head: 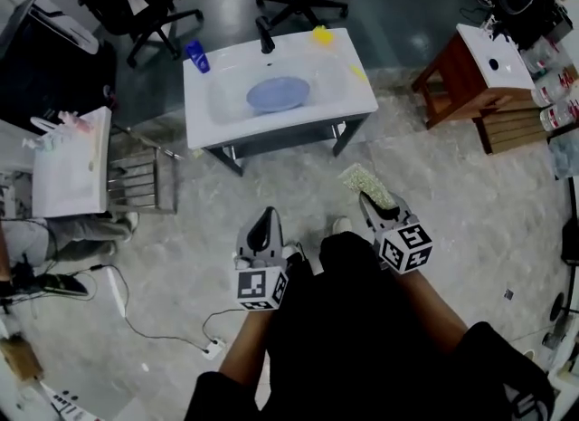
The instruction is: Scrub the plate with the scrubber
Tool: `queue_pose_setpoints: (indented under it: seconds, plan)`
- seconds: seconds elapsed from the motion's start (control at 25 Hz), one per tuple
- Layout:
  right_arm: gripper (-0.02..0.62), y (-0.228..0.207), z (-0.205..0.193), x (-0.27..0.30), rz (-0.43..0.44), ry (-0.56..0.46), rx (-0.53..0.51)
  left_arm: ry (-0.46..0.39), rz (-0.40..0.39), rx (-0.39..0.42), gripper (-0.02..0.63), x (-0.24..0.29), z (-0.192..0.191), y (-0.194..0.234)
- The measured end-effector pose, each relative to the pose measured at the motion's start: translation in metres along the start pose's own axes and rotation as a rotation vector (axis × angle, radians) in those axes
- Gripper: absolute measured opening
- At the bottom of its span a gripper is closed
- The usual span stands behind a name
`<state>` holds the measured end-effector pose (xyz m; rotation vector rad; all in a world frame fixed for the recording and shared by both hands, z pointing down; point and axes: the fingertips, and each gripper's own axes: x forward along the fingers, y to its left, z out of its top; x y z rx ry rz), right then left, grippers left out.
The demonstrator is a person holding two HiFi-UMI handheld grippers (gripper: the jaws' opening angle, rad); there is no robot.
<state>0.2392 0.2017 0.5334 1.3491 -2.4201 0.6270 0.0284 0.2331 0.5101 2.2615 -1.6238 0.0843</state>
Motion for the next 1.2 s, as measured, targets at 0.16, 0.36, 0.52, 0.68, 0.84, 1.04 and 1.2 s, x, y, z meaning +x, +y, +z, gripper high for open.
queue_pose_setpoints:
  seconds: [0.16, 0.36, 0.52, 0.68, 0.84, 1.04, 1.2]
  plan:
    - [0.064, 0.003, 0.004, -0.016, 0.070, -0.031, -0.035, -0.040, 0.039, 0.067, 0.005, -0.018, 0.008, -0.025]
    - [0.063, -0.023, 0.007, -0.048, 0.138, -0.047, -0.083, -0.060, 0.076, 0.085, 0.005, -0.015, -0.001, -0.088]
    - [0.063, -0.045, -0.001, -0.073, 0.168, -0.059, -0.092, -0.062, 0.103, 0.092, 0.005, -0.008, -0.013, -0.130]
    - [0.063, -0.059, -0.015, -0.093, 0.200, -0.058, -0.079, -0.056, 0.098, 0.114, 0.005, -0.004, -0.018, -0.166]
    - [0.063, -0.062, -0.020, -0.104, 0.233, -0.072, -0.071, -0.024, 0.087, 0.134, 0.005, -0.001, -0.029, -0.182]
    - [0.063, -0.075, -0.007, -0.117, 0.220, -0.112, -0.069, 0.001, 0.056, 0.128, 0.005, 0.013, -0.029, -0.199]
    - [0.063, -0.087, 0.008, -0.124, 0.206, -0.145, -0.071, 0.008, 0.028, 0.100, 0.005, 0.024, -0.026, -0.214]
